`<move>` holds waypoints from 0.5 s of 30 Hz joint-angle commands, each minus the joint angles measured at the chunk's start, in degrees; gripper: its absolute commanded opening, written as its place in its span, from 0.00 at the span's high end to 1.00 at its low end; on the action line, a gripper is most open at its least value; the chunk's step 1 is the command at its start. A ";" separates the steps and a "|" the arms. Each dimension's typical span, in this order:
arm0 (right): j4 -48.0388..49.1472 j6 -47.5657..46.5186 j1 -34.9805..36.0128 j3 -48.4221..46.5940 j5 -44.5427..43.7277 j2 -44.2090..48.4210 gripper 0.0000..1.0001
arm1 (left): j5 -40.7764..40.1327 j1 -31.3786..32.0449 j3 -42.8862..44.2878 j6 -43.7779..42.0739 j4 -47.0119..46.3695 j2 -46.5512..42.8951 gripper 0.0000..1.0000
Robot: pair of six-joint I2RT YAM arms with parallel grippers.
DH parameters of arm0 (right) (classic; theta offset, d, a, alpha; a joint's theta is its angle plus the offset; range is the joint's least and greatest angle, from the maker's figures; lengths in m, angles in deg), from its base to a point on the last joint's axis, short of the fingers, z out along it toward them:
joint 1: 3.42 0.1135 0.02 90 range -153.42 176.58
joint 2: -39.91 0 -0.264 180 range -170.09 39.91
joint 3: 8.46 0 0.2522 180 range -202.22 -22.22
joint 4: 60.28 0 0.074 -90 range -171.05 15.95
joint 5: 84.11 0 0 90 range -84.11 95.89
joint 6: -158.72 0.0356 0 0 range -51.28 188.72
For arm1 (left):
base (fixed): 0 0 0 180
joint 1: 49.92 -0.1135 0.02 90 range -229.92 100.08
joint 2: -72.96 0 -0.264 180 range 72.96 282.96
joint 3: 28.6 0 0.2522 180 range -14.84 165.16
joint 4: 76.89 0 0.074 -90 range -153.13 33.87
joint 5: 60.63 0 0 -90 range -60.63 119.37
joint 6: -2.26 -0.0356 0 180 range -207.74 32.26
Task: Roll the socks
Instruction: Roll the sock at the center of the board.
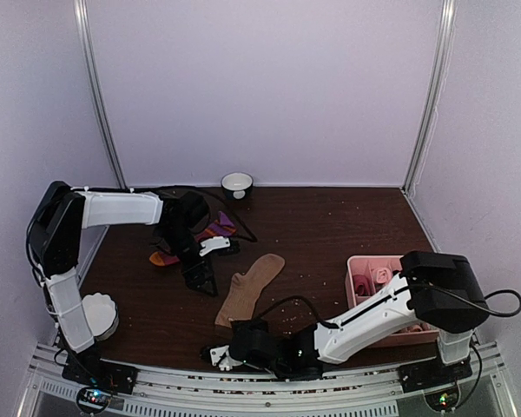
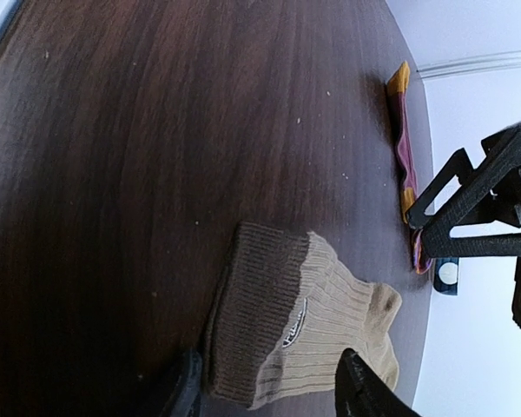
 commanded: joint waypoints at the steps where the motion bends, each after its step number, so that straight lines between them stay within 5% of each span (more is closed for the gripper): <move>1: -1.94 -0.29 0.51 -0.67 -0.18 -2.46 0.53 | -0.94 0.01 2.33 -0.34 2.13 1.60 0.02; 4: -1.59 0.66 0.46 -0.75 -0.20 -3.48 0.67 | -1.63 -0.10 2.50 -0.29 2.20 1.40 0.02; 8: -0.75 4.69 -0.32 -0.45 -0.64 -2.38 1.00 | -1.49 -0.08 1.68 -0.93 2.55 0.72 0.02; 15: -0.78 19.46 -2.63 0.25 6.61 5.05 1.00 | -1.74 -0.12 -2.29 -2.87 2.24 -3.25 0.02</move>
